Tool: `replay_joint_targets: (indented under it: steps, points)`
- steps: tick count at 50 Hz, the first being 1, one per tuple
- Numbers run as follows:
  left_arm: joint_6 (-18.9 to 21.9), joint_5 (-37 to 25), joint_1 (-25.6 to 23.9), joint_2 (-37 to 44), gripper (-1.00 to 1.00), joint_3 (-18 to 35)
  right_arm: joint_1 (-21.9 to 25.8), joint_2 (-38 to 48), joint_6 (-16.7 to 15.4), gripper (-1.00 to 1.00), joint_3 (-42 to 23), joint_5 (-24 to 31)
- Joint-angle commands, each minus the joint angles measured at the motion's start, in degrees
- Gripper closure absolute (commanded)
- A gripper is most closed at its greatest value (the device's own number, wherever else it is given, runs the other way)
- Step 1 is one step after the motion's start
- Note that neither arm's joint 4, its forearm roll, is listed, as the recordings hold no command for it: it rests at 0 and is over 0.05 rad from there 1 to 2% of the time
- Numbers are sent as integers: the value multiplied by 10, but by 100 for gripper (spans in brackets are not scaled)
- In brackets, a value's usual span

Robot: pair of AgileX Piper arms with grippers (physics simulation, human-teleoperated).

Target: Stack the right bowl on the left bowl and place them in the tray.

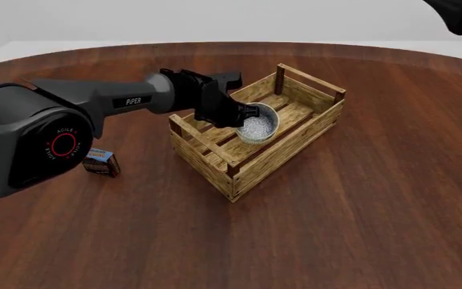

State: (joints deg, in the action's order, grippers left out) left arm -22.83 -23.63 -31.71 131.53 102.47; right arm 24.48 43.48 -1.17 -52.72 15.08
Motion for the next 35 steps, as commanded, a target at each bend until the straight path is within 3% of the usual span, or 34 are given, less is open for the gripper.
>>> replay_joint_targets:
  steps: [1,16,17,35]
  points:
    - [5,3,-2,0,100,3,1,-3,0,-100,0,2]
    - [7,2,-2,0,100,2,0,-3,0,-100,0,2]
    - [5,3,-4,0,-100,0,1,-3,0,-100,0,2]
    - [7,3,-3,-19,-100,-7,2,-1,-3,-100,0,1]
